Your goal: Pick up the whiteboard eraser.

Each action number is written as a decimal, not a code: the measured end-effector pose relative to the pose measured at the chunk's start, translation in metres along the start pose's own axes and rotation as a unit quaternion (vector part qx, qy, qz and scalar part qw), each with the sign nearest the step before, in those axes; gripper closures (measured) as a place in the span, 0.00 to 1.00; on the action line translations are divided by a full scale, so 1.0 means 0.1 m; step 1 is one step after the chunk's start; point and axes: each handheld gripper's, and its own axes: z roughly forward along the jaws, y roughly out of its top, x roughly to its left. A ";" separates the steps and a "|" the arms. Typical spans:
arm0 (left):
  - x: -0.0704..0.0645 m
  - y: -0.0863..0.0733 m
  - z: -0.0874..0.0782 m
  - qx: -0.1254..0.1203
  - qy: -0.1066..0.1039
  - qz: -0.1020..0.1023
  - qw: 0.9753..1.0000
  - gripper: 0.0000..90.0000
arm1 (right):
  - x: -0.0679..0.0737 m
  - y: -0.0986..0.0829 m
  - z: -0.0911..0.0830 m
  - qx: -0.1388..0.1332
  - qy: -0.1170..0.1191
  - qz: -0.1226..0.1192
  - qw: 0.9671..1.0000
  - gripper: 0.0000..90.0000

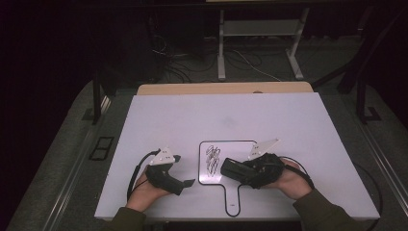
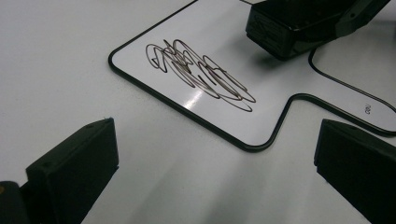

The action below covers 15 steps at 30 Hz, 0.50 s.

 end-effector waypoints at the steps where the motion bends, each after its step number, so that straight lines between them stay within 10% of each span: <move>1: 0.00 0.00 0.00 0.000 0.000 0.000 1.000 0.00 | 0.00 0.00 0.00 0.000 0.000 0.000 1.000 0.43; 15: -0.02 0.01 0.00 -0.002 0.002 0.002 1.000 0.00 | -0.14 0.23 0.09 -0.013 -0.011 0.003 1.000 0.43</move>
